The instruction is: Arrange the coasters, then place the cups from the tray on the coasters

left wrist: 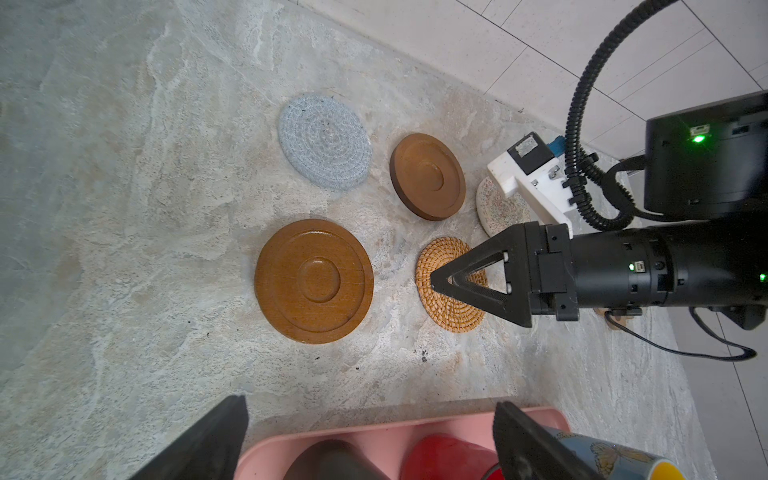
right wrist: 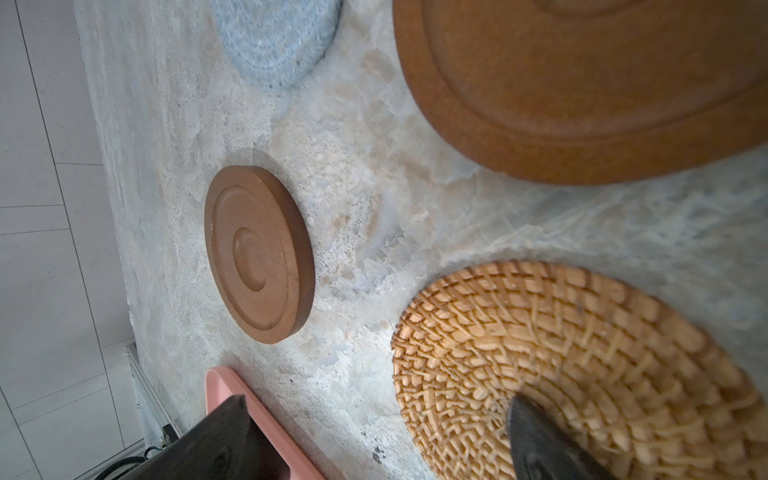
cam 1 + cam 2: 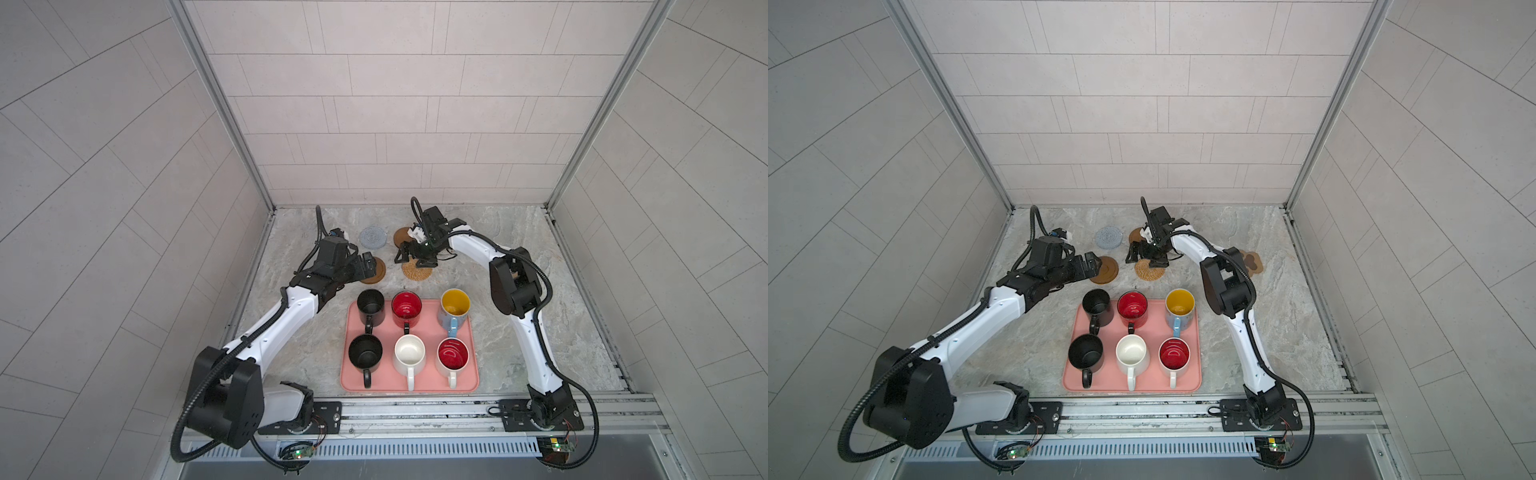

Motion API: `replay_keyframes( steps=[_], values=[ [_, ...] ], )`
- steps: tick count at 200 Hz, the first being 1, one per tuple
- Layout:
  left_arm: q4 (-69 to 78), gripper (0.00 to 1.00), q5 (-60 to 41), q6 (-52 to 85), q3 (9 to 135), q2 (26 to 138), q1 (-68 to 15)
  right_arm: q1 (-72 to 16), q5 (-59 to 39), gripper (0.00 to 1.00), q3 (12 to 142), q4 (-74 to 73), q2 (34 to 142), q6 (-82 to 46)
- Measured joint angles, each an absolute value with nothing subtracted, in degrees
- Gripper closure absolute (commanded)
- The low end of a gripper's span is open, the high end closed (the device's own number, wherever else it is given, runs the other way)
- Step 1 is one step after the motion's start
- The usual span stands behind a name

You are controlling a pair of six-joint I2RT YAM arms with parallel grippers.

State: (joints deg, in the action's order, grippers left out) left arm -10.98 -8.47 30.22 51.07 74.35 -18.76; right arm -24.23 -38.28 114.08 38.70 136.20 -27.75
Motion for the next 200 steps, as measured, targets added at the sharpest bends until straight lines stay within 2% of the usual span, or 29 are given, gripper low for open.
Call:
replay_keyframes(
  steps=[60,200],
  values=[
    [-10.98,0.00,-8.49,30.22,51.07,74.35,-18.76,-26.74,-39.38,0.01,115.18,37.43,137.16,-27.94],
    [-10.98,0.00,-8.67,30.22,51.07,74.35,-18.76,-26.68,-39.75,0.01,116.03,37.78,137.58,-29.02]
  ],
)
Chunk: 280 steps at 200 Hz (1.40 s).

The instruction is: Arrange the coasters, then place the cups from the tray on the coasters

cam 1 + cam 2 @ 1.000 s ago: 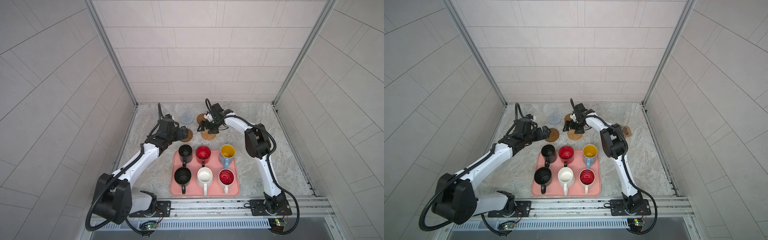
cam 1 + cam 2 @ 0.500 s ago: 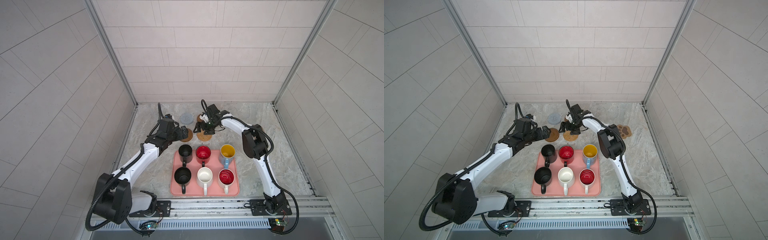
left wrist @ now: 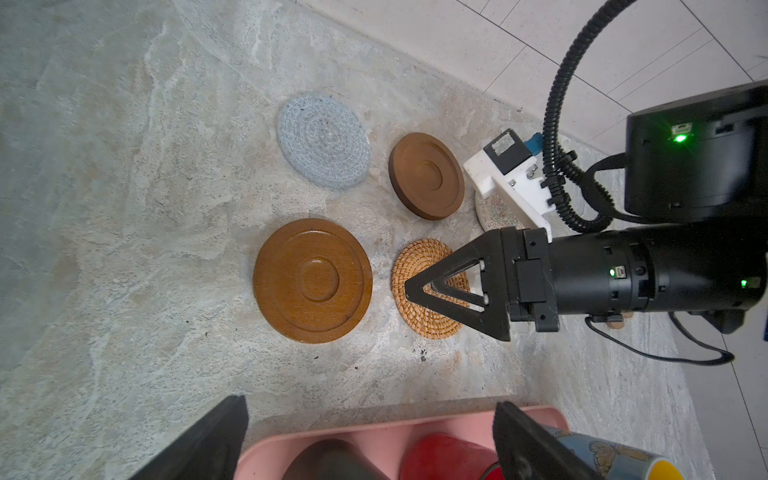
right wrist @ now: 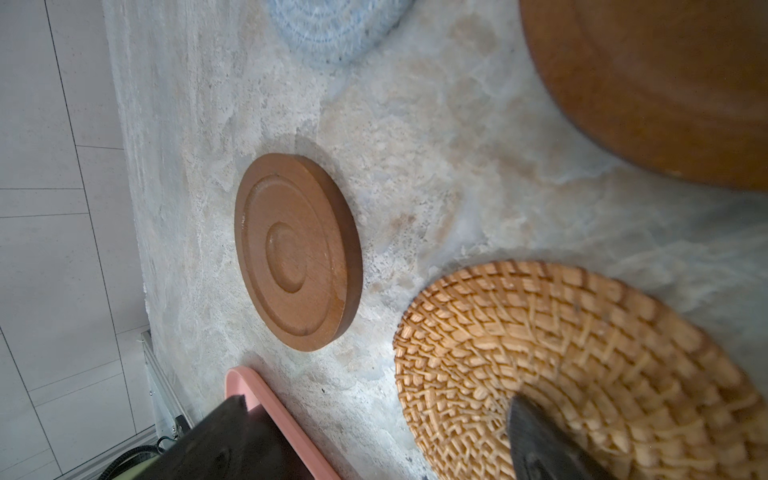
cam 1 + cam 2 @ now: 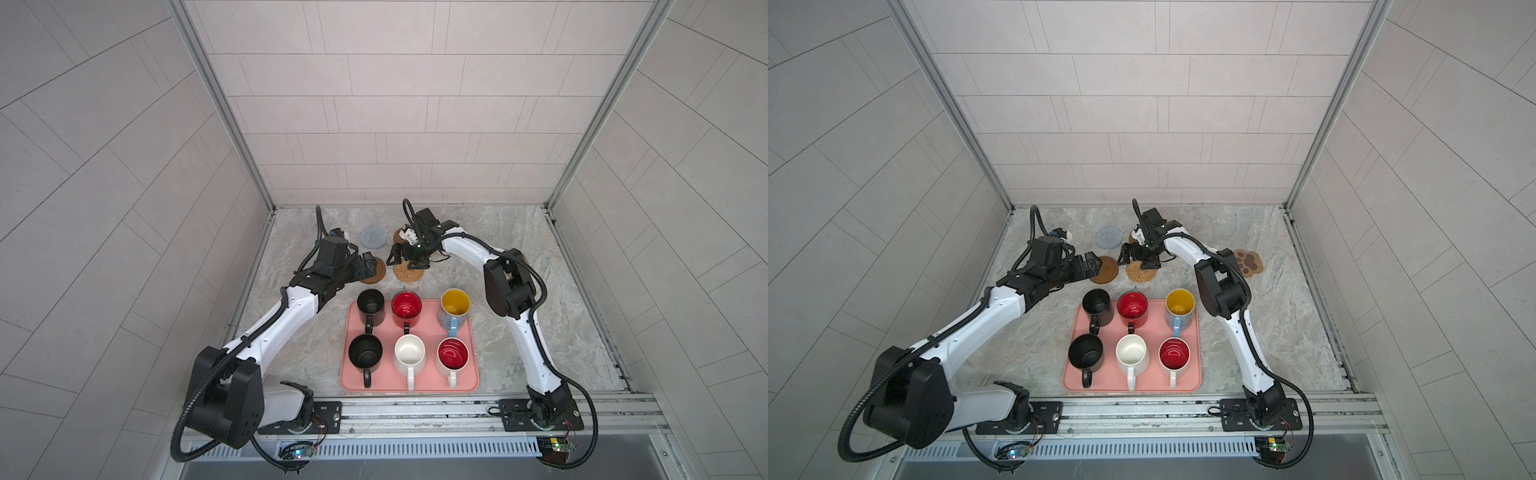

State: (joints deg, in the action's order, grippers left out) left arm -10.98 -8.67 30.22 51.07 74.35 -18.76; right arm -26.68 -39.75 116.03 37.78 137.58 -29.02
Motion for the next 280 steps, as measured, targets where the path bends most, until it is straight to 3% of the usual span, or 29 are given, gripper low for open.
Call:
replay_keyframes(
  steps=[222,280],
  values=[
    [-10.96,0.00,-8.67,30.24,51.07,74.35,-18.76,-26.41,-38.48,0.01,120.86,43.59,138.10,-28.49],
    [-10.96,0.00,-8.67,30.26,51.07,74.35,-18.76,-24.82,-34.24,0.01,118.85,46.85,131.46,-24.84]
  ],
)
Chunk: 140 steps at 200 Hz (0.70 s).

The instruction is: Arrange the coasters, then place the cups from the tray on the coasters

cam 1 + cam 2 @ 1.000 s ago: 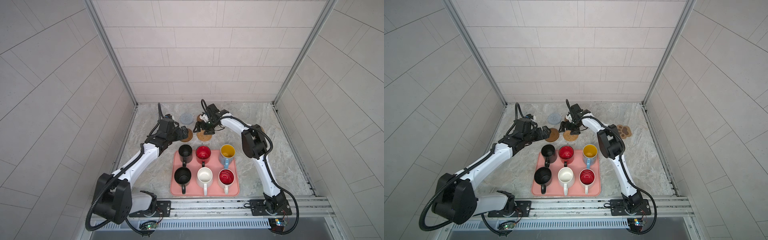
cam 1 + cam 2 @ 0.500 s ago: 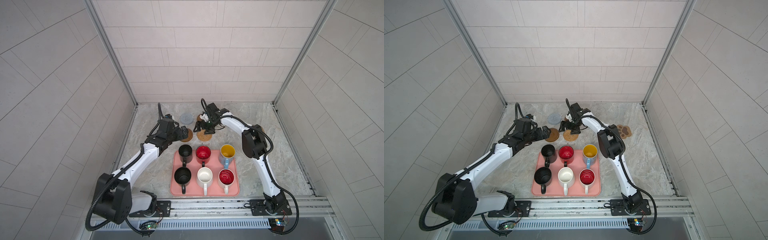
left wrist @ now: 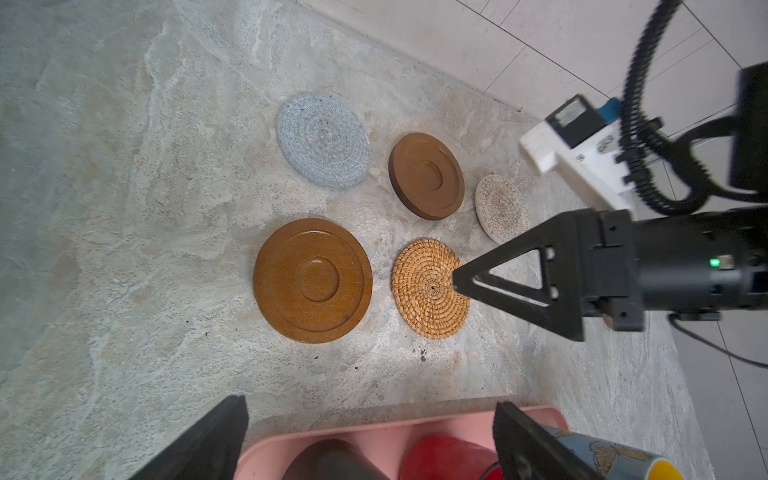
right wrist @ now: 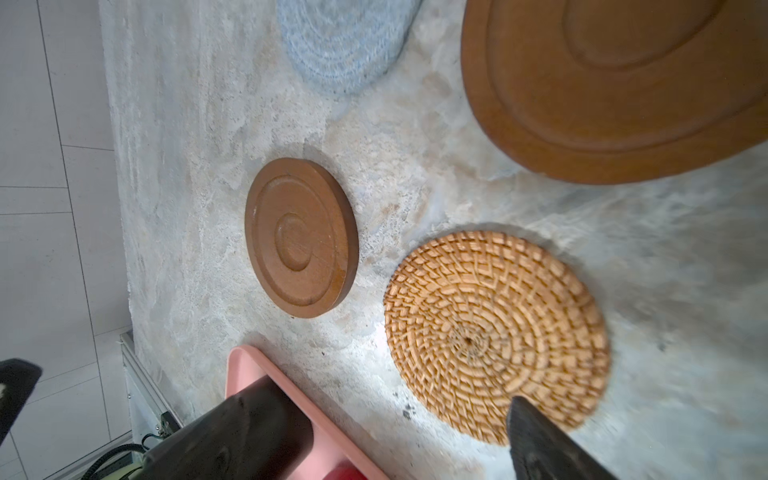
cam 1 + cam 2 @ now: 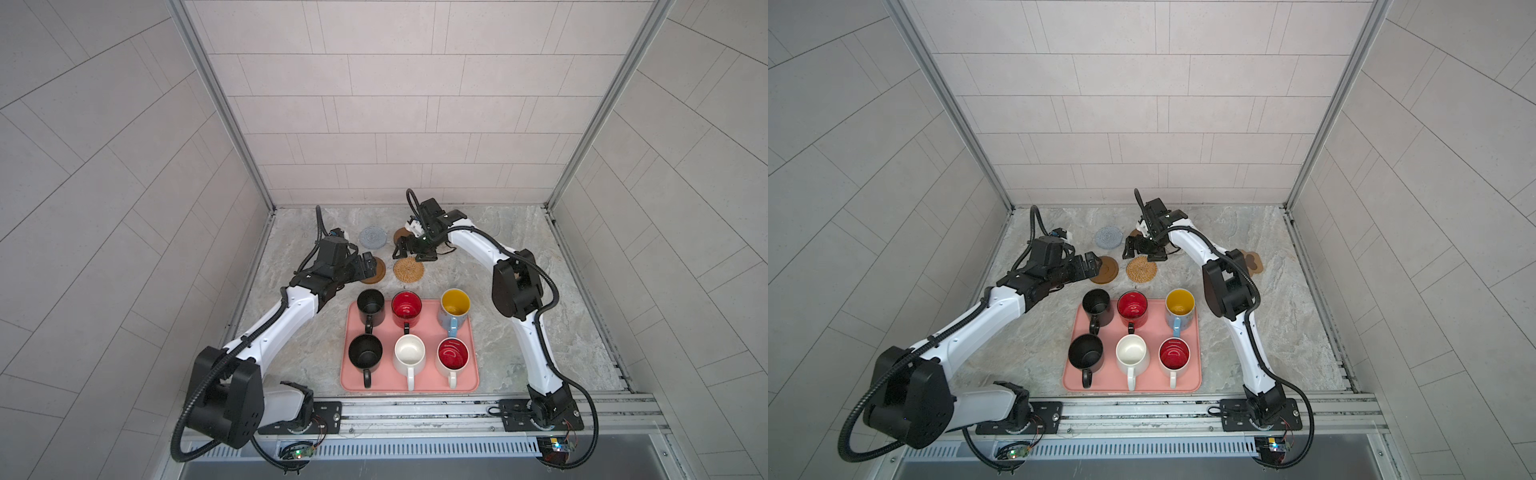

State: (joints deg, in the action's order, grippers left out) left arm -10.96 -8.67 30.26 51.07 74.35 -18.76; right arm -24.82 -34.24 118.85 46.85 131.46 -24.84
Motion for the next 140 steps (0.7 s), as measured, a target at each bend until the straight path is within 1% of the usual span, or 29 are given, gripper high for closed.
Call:
replay_keyframes(
  steps=[48,140],
  values=[
    [-10.96,0.00,-8.69,30.50,51.07,74.35,-18.76,-21.30,-31.27,0.01,109.97,46.48,121.43,-22.81],
    [-10.41,0.00,-8.91,31.33,51.07,74.35,-18.76,-12.03,-28.93,0.01,93.80,44.03,113.06,-21.30]
  ],
)
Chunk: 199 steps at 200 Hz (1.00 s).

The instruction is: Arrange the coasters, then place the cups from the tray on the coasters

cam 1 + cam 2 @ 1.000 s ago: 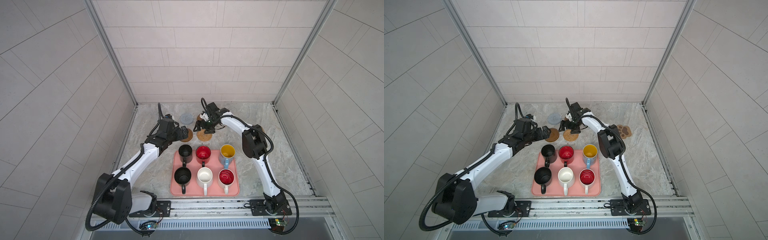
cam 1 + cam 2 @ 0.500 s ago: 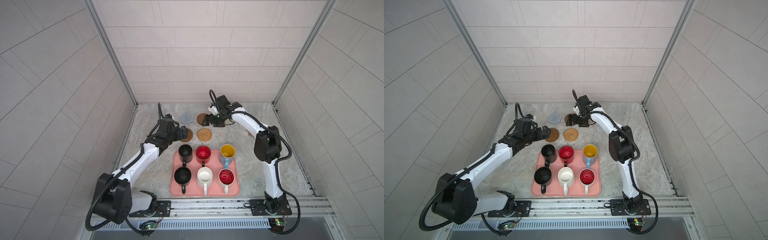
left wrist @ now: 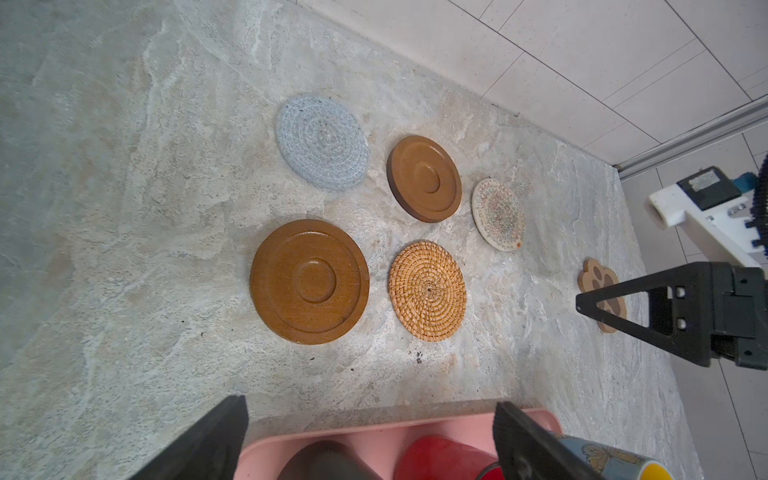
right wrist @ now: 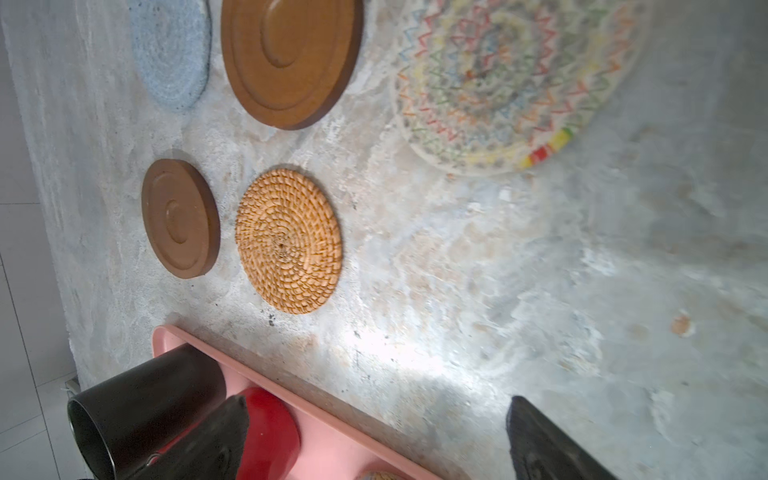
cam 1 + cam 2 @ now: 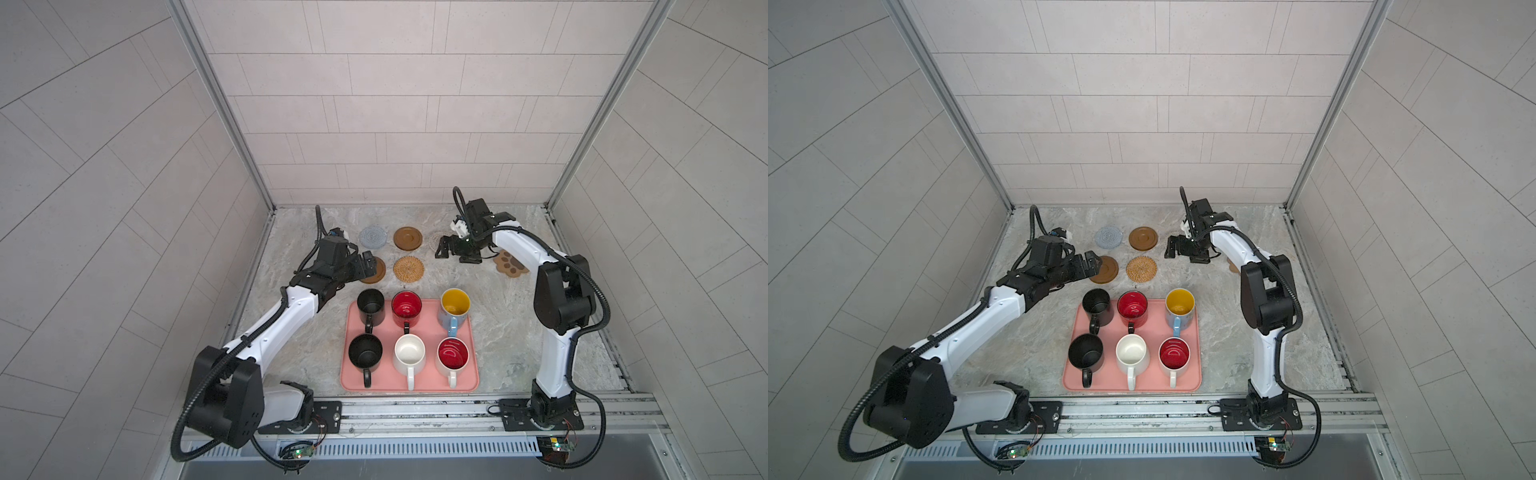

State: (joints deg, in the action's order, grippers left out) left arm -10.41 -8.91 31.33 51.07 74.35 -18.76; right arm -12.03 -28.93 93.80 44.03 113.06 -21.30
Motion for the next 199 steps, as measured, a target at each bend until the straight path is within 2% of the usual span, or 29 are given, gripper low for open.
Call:
replay_keyframes(
  steps=[51,199],
  values=[
    [-9.76,0.00,-8.93,31.53,51.07,74.35,-18.76,-5.56,-27.90,0.01,90.59,43.33,109.80,-20.32],
    [-9.69,0.00,-8.95,31.64,51.05,74.35,-18.76,9.82,-26.46,0.01,84.99,37.50,109.49,-21.50]
  ],
)
